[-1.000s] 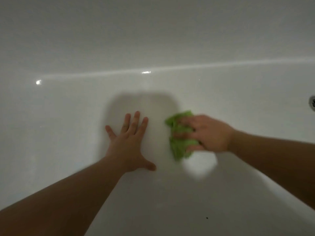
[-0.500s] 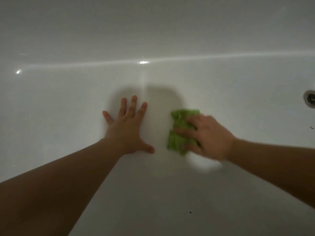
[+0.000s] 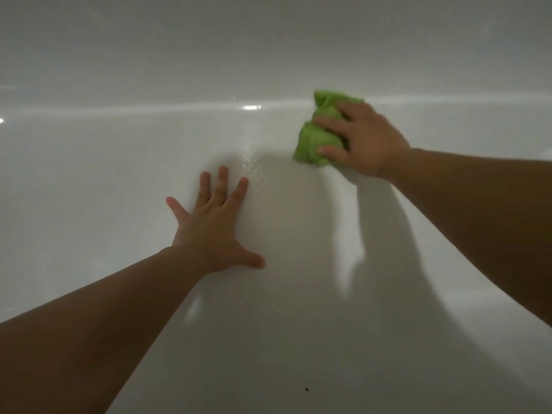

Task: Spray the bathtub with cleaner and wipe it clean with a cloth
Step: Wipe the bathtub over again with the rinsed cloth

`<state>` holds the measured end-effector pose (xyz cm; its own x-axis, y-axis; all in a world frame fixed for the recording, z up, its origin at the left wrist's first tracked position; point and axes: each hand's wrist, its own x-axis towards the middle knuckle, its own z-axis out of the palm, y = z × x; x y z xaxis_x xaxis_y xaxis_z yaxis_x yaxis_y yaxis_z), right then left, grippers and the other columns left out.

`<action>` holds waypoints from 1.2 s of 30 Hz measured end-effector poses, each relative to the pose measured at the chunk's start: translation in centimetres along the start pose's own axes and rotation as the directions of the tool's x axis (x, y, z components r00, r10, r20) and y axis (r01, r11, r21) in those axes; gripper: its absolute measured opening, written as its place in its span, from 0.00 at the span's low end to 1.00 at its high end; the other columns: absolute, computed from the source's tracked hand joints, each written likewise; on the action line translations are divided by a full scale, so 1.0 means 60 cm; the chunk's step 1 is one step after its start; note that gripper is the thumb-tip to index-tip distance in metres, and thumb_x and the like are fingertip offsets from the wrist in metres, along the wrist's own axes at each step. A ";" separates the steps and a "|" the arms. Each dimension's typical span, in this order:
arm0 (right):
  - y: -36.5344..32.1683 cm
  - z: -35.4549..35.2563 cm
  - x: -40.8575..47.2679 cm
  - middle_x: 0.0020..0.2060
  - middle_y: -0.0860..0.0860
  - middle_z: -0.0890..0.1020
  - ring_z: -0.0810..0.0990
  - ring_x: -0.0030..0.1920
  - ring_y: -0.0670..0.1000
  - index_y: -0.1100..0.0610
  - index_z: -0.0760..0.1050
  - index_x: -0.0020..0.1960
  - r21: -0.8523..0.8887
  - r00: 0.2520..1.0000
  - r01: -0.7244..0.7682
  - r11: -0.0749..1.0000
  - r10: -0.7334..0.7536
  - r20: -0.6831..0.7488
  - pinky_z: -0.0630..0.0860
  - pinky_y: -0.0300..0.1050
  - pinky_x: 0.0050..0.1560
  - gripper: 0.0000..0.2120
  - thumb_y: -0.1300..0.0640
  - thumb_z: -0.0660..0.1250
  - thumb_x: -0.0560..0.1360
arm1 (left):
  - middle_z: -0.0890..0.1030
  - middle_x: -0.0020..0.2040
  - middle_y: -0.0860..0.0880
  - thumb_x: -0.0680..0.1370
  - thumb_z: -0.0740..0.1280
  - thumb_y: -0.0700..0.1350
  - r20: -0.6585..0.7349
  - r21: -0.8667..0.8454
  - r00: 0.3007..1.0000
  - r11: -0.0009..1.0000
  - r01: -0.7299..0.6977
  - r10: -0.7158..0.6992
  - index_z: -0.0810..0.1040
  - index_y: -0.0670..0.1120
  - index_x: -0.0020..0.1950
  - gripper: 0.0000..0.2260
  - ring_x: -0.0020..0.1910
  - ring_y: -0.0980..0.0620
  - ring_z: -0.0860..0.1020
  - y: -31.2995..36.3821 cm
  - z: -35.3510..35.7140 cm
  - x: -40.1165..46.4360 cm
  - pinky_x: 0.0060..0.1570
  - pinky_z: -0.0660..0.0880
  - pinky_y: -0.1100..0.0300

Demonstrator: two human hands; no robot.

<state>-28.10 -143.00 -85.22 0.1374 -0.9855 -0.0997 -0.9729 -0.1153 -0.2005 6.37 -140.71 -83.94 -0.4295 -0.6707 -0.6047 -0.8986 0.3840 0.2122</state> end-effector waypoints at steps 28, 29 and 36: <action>0.103 -0.037 -0.018 0.78 0.56 0.65 0.63 0.76 0.64 0.41 0.68 0.77 0.019 0.994 -0.112 0.994 0.112 -0.007 0.65 0.63 0.73 0.32 0.31 0.62 0.76 | 0.29 0.81 0.54 0.59 0.72 0.78 -0.039 -0.012 0.998 0.999 0.038 -0.039 0.35 0.60 0.82 0.65 0.80 0.47 0.29 0.100 0.001 0.035 0.71 0.41 0.21; 0.095 -0.031 -0.027 0.78 0.56 0.65 0.63 0.75 0.64 0.41 0.68 0.77 0.040 0.990 -0.138 0.990 0.138 -0.005 0.65 0.64 0.73 0.32 0.31 0.63 0.77 | 0.29 0.81 0.54 0.58 0.72 0.78 -0.042 -0.007 0.998 0.999 0.044 -0.044 0.35 0.60 0.82 0.66 0.80 0.47 0.29 0.102 0.001 0.036 0.71 0.41 0.21; -0.009 0.022 -0.287 0.67 0.61 0.78 0.79 0.63 0.66 0.43 0.75 0.72 0.133 0.951 0.216 0.967 -0.239 0.197 0.77 0.61 0.62 0.27 0.32 0.58 0.79 | 0.31 0.82 0.53 0.67 0.69 0.75 -0.048 -0.015 0.997 0.998 0.059 -0.060 0.38 0.60 0.83 0.56 0.81 0.48 0.32 0.137 0.006 0.021 0.72 0.45 0.22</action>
<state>-29.68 -125.80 -84.68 0.3999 -0.8848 -0.2391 -0.8868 -0.3077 -0.3447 -1.53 -138.14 -83.24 -0.3791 -0.7223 -0.5785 -0.9236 0.3343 0.1878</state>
